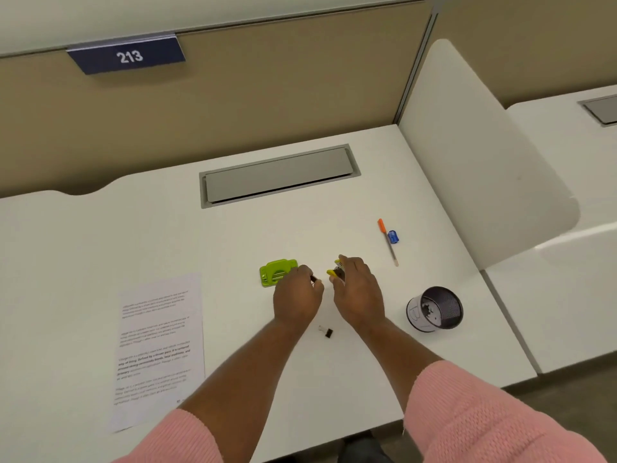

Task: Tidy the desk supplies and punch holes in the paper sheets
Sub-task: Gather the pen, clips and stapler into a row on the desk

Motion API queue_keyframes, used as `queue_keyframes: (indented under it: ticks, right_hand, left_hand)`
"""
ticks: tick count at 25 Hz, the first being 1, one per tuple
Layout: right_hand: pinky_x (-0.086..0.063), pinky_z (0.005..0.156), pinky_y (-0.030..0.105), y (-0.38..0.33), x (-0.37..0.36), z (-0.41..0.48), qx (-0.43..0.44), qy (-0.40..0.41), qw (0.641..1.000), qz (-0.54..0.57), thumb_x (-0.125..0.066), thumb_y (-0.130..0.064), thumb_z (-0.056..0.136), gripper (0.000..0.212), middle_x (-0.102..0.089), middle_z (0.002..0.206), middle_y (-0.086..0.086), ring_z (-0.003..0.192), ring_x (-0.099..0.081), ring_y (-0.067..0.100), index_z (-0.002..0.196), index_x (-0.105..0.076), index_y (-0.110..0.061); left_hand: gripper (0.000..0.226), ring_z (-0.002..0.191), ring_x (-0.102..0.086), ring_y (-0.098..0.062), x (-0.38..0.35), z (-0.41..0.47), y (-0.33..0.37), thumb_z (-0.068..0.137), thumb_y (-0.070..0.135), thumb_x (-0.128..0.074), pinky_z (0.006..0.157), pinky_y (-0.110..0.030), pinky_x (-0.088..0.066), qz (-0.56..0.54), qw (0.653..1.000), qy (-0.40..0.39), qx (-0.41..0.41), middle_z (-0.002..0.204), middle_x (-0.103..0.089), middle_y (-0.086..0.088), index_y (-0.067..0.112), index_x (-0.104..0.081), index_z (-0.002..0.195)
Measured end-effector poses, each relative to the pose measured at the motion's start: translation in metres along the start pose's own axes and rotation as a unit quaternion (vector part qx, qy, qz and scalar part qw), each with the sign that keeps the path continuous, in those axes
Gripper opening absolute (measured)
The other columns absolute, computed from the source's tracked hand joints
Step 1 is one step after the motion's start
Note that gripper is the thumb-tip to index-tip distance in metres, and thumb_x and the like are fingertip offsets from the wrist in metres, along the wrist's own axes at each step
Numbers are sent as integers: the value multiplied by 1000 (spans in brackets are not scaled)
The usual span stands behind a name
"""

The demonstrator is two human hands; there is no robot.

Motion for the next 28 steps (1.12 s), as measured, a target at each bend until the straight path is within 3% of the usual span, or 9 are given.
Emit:
queue_keyframes:
  ticks: [11,17,22,28]
  right_hand:
    - [-52,88,36,113,81,103,-84,23,996,1,-61,-29,98,48,-56,129,5,119,-55,23,141,-50,-11]
    - [-51,90,34,165,77,133,-134,-22,990,-27,-59,-31,99,47,-55,132,7,119,-55,23,140,-50,-9]
    - [-49,86,32,189,65,148,-167,-50,984,-42,-60,-32,98,41,-57,127,8,115,-58,24,132,-55,-9]
    - [-50,97,33,189,58,158,-171,-79,982,-32,-58,-31,100,50,-53,138,8,125,-54,23,144,-46,-10]
  left_hand:
    - [27,97,-66,-25,-79,79,117,90,36,-57,87,-35,-47,6,999,-27,33,106,-70,-1,17,-65,107]
    - [28,98,-66,-22,-122,112,140,95,40,-52,88,-35,-38,65,994,-62,63,103,-72,0,18,-64,108]
    - [32,97,-66,-23,-144,133,155,98,45,-52,89,-36,-39,102,989,-88,66,103,-72,-1,17,-63,108]
    - [32,103,-66,-25,-148,143,156,99,40,-56,93,-34,-44,68,991,-98,67,114,-72,-4,16,-65,117]
Point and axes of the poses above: each hand's wrist, its own z-axis towards the middle knuckle, its own x-axis out of the back of the hand, y = z × x, the point moved 4 cm from there along z, towards the middle knuckle
